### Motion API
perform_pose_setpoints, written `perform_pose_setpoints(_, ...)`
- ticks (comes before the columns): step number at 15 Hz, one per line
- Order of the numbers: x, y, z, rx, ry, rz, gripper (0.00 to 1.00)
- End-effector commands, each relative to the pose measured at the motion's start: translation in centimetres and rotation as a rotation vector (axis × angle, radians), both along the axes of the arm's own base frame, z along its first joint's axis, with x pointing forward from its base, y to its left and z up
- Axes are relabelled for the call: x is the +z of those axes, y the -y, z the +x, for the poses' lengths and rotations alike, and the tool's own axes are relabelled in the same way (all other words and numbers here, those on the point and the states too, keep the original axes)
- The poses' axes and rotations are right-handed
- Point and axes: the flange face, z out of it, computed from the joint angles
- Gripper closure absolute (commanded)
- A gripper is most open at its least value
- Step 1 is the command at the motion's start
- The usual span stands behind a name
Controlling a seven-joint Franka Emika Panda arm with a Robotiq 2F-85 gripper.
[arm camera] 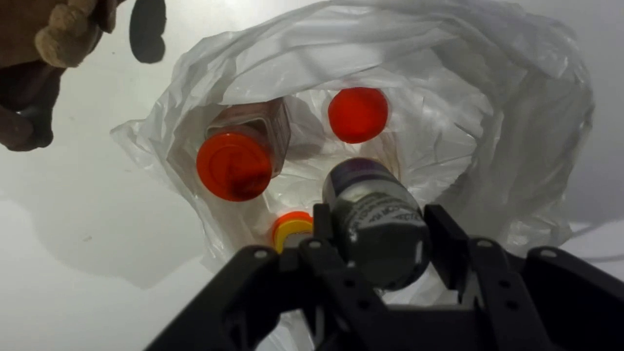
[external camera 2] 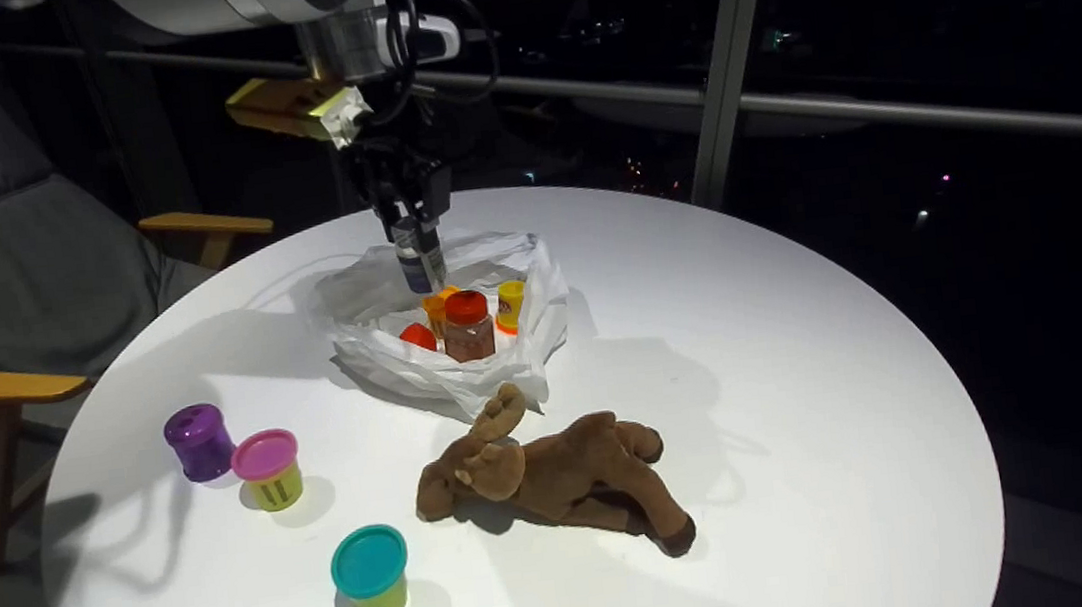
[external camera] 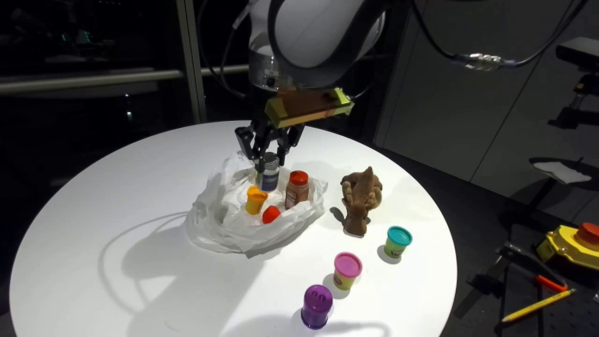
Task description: Put all the objects on the table in the white plastic bag
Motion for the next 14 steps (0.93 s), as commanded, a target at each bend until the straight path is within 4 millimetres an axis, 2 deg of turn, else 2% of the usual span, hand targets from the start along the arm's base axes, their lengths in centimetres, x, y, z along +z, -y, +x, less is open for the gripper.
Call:
perform_pose_setpoints(1, -1.4, 0.1, 2.9, -0.026, 0.005, -0.064, 0.75)
perform_pose_setpoints(7, -2.1, 1.3, 4.9, -0.077, 0.026, -0.118, 0.75)
perform_pose_setpoints(14, -3.8, 3.5, 5.7, -0.111, -0.018, -0.125, 0.75)
